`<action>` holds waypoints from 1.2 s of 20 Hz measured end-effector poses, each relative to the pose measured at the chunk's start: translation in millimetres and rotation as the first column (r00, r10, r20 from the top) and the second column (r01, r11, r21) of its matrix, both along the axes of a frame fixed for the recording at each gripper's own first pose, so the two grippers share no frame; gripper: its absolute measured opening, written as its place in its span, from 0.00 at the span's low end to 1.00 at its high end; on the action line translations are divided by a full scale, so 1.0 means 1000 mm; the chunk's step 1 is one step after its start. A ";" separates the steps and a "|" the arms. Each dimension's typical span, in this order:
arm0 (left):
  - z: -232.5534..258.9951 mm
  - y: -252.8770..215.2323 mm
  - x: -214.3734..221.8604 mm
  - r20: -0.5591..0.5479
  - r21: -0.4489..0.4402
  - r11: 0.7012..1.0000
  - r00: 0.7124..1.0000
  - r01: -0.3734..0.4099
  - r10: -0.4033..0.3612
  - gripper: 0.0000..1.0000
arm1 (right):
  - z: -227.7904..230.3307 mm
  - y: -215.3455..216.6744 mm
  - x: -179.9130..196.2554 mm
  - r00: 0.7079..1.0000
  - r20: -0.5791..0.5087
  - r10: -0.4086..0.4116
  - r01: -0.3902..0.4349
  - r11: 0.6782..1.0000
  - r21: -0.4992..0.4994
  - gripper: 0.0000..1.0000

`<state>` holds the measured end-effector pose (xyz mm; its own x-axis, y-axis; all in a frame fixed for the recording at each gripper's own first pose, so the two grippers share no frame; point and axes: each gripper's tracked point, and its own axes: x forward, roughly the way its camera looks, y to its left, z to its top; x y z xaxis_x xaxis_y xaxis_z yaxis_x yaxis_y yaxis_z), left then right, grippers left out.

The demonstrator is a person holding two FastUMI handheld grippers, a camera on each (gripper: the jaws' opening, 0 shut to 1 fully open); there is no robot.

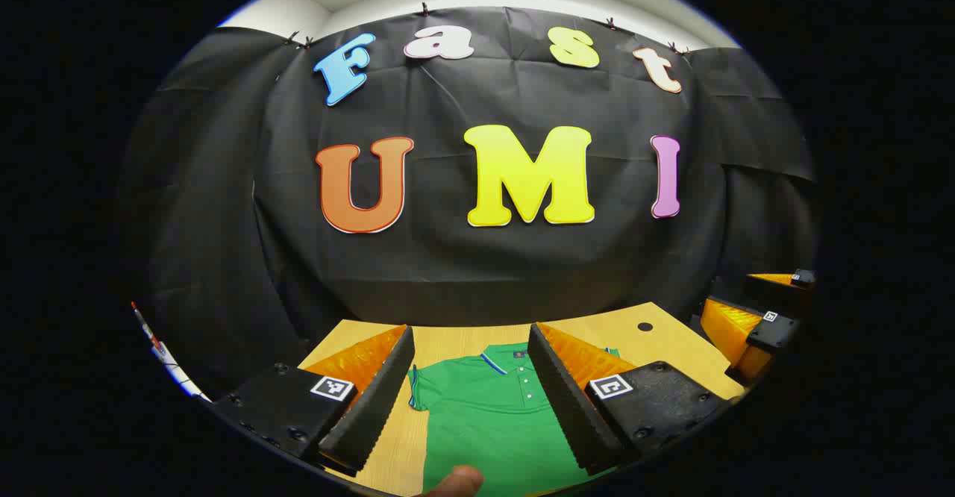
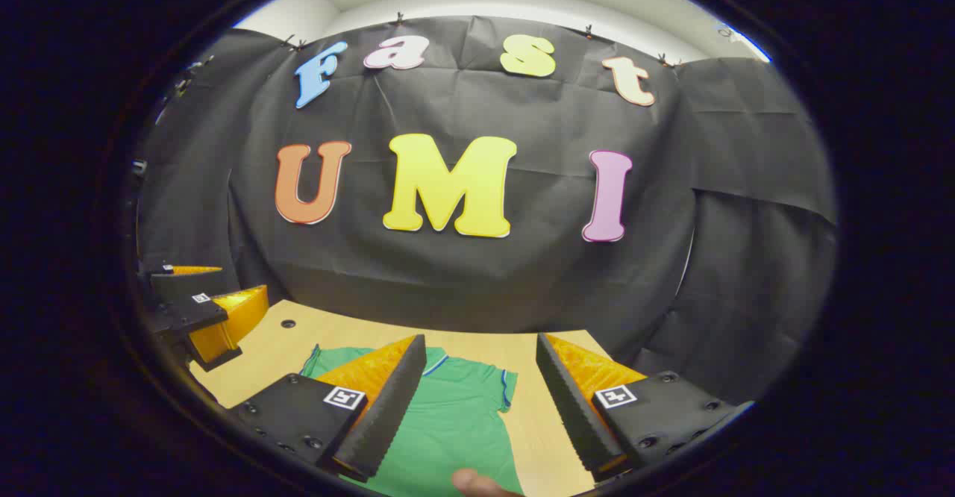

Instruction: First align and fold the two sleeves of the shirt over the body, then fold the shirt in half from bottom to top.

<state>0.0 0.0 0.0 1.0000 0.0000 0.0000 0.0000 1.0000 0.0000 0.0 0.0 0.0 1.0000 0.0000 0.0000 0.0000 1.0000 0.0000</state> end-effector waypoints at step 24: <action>0.000 -0.038 0.008 -0.009 0.004 0.999 0.999 0.035 -0.035 0.99 | -0.024 -0.032 0.026 0.998 -0.063 0.007 -0.005 1.000 0.026 0.94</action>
<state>7.8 -38.1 -0.2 0.9993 -0.0354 -0.0089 0.0354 0.9994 0.0040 26.2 -32.3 -23.9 0.9980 0.0070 -0.0630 -0.0054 0.9996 0.0263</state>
